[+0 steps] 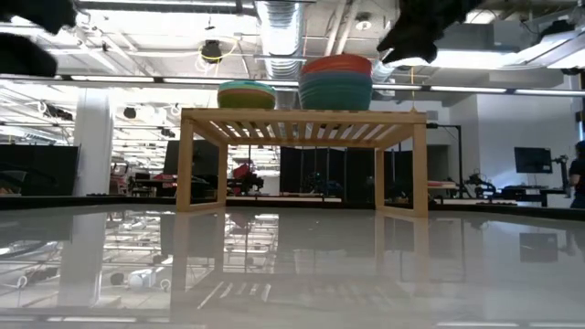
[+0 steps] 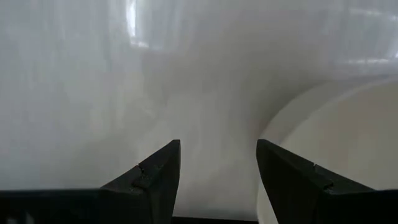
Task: Place and stack bowls onto a shelf
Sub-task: Stack the white bowl on top of the orange bowl
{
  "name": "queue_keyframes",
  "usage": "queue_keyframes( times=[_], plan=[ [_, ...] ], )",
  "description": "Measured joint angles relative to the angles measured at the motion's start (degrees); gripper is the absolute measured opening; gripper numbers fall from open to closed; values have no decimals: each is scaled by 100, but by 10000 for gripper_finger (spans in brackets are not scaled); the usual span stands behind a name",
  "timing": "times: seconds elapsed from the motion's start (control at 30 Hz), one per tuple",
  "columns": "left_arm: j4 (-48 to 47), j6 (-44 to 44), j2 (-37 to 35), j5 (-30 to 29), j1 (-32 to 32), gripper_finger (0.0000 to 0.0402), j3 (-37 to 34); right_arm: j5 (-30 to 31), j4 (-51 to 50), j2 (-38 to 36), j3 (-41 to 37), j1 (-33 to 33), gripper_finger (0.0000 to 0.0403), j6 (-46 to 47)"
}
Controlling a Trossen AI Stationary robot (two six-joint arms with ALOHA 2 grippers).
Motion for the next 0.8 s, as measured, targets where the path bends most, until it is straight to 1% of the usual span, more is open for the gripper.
queue_keyframes(
  times=[0.07,0.2,0.27,0.37,0.5,0.57,0.63,0.7,0.8],
  plan=[
    [146,-118,-2,104,-76,194,-167,10,27,-106,-243,65,215,120],
    [519,-140,0,623,-153,192,-436,14,69,-223,-557,122,214,234],
    [612,-99,-2,832,-157,183,-535,40,85,-219,-596,115,214,240],
    [500,-64,0,926,-155,158,-593,230,102,-210,-602,110,214,247],
    [-135,24,-2,851,-57,121,-504,271,223,-210,-602,110,214,247],
    [-515,0,-19,816,-17,106,-394,269,251,-210,-602,110,214,247],
    [-700,-50,-92,834,-15,94,-289,271,239,-210,-602,112,214,245],
    [-637,-101,-223,843,-29,85,-190,270,199,-210,-602,110,214,244],
    [-105,-326,-452,749,-128,75,-154,272,159,-210,-602,117,214,244]
  ],
)
